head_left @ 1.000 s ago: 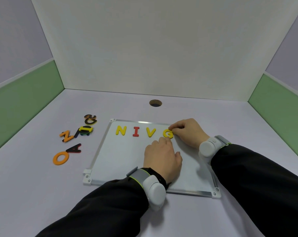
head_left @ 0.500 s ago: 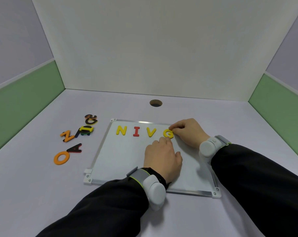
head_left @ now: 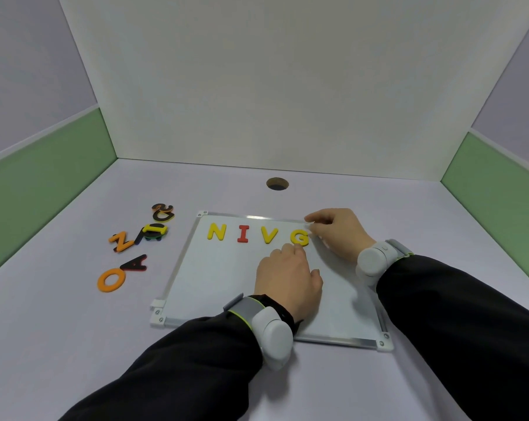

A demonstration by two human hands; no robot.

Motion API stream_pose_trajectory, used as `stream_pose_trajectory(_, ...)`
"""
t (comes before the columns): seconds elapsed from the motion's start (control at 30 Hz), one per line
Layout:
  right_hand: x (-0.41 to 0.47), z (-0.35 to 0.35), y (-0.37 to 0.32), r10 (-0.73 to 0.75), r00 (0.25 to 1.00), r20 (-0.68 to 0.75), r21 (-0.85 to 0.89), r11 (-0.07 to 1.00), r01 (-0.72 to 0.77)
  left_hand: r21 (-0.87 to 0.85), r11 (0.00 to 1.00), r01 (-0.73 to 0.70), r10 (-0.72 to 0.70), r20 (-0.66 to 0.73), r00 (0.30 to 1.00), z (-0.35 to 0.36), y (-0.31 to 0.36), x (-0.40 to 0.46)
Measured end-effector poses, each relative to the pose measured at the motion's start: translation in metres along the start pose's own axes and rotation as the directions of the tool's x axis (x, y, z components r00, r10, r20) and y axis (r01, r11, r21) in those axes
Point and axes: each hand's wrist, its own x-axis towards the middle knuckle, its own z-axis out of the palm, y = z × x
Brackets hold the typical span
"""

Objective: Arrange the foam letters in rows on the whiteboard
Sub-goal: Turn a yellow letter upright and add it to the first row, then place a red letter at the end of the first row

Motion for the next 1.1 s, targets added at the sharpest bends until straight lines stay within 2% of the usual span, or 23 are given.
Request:
stream_pose_trajectory(0.1, -0.001, -0.007, -0.004, 0.022, 0.996, -0.089, 0.126, 0.992, -0.01, -0.061, 0.998, -0.02, 0.022, 0.024, 0.999, -0.006, -0.006, 0.0)
stream_pose_trajectory(0.2, -0.002, -0.009, -0.012, 0.012, 0.985, -0.173, 0.181, 0.983, 0.02, -0.087, 0.996, -0.036, 0.038, 0.014, 0.999, -0.015, -0.019, -0.003)
stream_pose_trajectory(0.37, -0.009, 0.01, -0.038, -0.047, 0.985, -0.168, 0.167, 0.983, 0.075, -0.087, 0.996, 0.033, -0.035, -0.013, 0.999, -0.032, -0.058, -0.009)
stream_pose_trajectory(0.63, -0.025, 0.072, -0.082, -0.141, 0.99, 0.001, 0.094, 0.986, 0.14, -0.02, 0.978, 0.206, -0.206, -0.03, 0.978, -0.055, -0.137, -0.026)
stream_pose_trajectory(0.77, -0.033, 0.109, -0.103, -0.189, 0.979, 0.076, 0.11, 0.977, 0.181, 0.026, 0.962, 0.272, -0.269, -0.073, 0.96, -0.068, -0.18, -0.043)
stream_pose_trajectory(0.9, -0.043, 0.138, -0.121, -0.263, 0.946, 0.192, 0.134, 0.961, 0.24, 0.071, 0.95, 0.305, -0.296, -0.117, 0.948, -0.076, -0.216, -0.057)
stream_pose_trajectory(1.1, -0.055, 0.175, -0.138, -0.326, 0.886, 0.331, -0.003, 0.938, 0.346, 0.19, 0.929, 0.316, -0.305, -0.086, 0.948, -0.075, -0.242, -0.065)
